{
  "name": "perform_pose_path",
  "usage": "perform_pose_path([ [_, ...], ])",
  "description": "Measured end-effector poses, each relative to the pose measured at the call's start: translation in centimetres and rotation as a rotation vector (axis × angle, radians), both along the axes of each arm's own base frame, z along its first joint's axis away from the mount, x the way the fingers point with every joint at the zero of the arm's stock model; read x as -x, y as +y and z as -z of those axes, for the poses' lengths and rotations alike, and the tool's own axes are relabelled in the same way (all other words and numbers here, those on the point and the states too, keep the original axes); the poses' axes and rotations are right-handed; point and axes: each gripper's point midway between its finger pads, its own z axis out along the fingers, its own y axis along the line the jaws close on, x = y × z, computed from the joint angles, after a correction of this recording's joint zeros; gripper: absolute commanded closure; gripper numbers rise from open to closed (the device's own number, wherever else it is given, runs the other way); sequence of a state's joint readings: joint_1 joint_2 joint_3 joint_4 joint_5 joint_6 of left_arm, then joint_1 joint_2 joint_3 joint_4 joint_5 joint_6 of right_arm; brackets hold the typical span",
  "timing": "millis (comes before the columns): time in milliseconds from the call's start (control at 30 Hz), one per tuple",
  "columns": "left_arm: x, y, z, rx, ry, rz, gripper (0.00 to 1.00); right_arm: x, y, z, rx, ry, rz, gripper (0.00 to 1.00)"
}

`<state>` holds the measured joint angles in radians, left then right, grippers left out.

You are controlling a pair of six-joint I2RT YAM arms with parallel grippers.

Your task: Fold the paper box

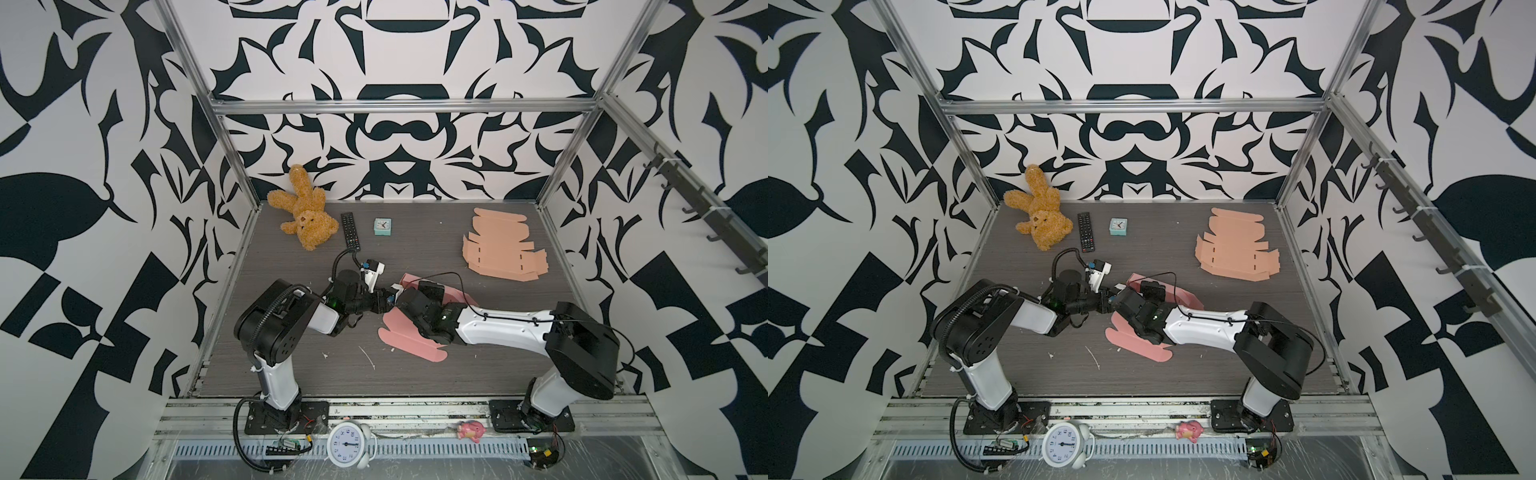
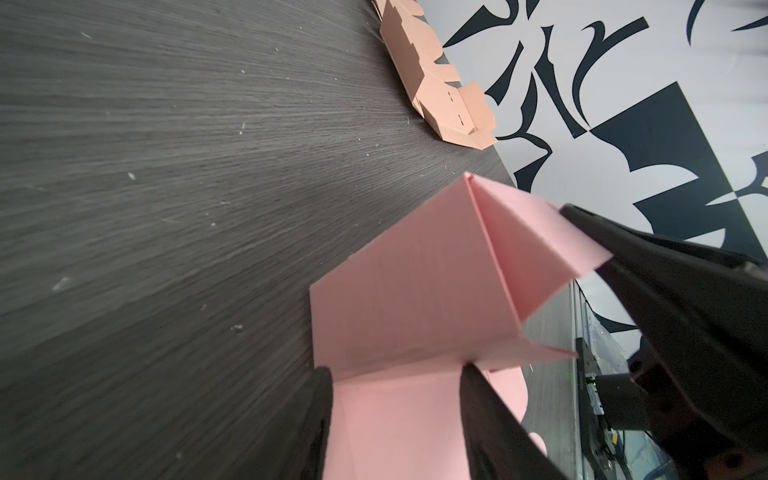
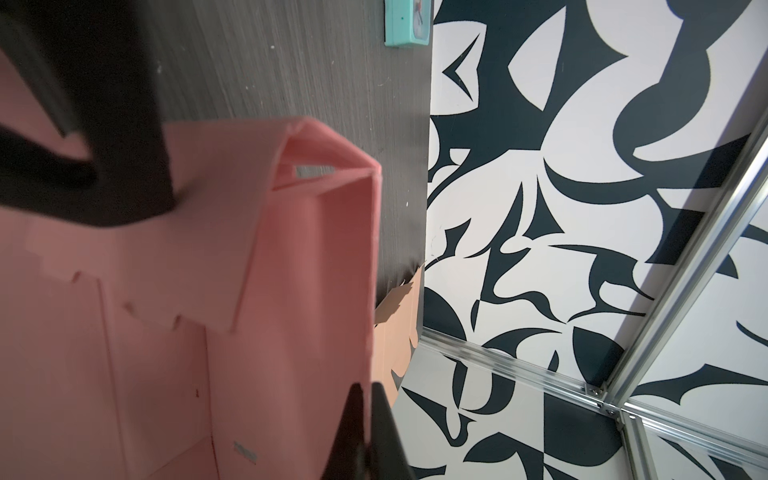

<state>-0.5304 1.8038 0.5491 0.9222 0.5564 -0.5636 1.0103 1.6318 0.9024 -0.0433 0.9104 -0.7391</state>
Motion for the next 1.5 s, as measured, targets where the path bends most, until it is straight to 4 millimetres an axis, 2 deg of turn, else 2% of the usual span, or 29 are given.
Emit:
perform_pose_path([
  [400, 0.2, 0.4, 0.3, -0.016, -0.006, -0.014, 0.47, 0.0, -0.3, -0.2, 0.001, -0.041, -0.017, 0.94],
  [633, 0.2, 0.5, 0.0, -0.019, -0.033, -0.011, 0.47, 0.0, -0.2, -0.1, -0.001, -0.039, -0.022, 0.94],
  [967, -0.1, 0.1, -1.4, 0.012, -0.106, 0.001, 0.41, 0.0, -0.1, 0.2, 0.009, -0.034, -0.023, 0.94],
  [1133, -0.3, -0.1, -1.3, 0.012, -0.133, 0.007, 0.40, 0.0, -0.1, 0.3, 0.011, -0.037, -0.022, 0.93],
  [1233, -0.4, -0.1, -0.8, 0.013, -0.143, 0.005, 0.41, 0.1, 0.0, 0.3, 0.011, -0.037, -0.024, 0.92],
  [1333, -0.7, -0.2, -0.3, 0.014, -0.160, -0.003, 0.47, 0.1, 0.0, 0.4, 0.012, -0.033, -0.026, 0.92],
  [1500, -0.9, -0.1, -1.1, 0.033, -0.217, -0.021, 0.47, 0.5, 0.2, 0.7, 0.010, -0.018, -0.038, 0.90],
])
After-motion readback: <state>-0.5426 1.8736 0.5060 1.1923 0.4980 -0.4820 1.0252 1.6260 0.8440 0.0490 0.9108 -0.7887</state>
